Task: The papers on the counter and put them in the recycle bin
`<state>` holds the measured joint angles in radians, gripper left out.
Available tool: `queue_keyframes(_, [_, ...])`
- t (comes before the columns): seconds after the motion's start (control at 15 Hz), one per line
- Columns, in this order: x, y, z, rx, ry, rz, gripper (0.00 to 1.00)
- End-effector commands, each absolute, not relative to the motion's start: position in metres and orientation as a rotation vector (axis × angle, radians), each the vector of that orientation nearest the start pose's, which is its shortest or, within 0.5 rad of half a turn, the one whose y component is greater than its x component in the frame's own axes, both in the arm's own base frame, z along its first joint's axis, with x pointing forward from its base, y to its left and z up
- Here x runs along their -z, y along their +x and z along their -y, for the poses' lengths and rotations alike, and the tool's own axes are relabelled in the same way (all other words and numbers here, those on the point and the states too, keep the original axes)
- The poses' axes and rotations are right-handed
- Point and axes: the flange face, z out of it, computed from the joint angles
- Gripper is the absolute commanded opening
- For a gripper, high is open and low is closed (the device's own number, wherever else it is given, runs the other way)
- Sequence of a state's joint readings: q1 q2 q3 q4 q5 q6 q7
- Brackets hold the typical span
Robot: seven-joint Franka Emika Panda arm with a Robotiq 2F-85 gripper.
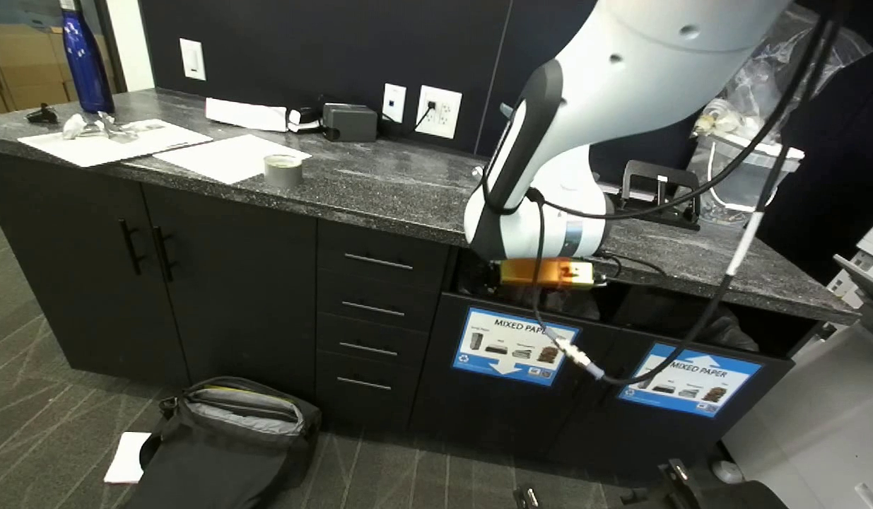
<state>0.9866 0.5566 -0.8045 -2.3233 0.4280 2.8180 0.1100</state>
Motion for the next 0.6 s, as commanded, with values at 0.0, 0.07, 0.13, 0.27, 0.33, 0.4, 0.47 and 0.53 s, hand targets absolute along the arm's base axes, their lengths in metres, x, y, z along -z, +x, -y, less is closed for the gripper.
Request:
queue_keyframes(0.0, [-0.251,0.504,-0.051,0.042,-3.264,-0.186,1.00])
queue_keyframes(0.07, [-0.265,0.501,-0.048,-0.042,-3.270,-0.140,1.00])
queue_keyframes(0.13, [-0.280,0.497,-0.044,-0.129,-3.271,-0.091,1.00])
queue_keyframes(0.27, [-0.304,0.486,-0.035,-0.305,-3.265,0.002,1.00])
queue_keyframes(0.33, [-0.318,0.484,-0.032,-0.371,-3.264,0.015,1.00])
queue_keyframes(0.4, [-0.327,0.478,-0.027,-0.432,-3.263,0.035,1.00])
queue_keyframes(0.47, [-0.340,0.476,-0.022,-0.485,-3.256,0.053,1.00])
queue_keyframes(0.53, [-0.348,0.473,-0.021,-0.508,-3.247,0.070,1.00])
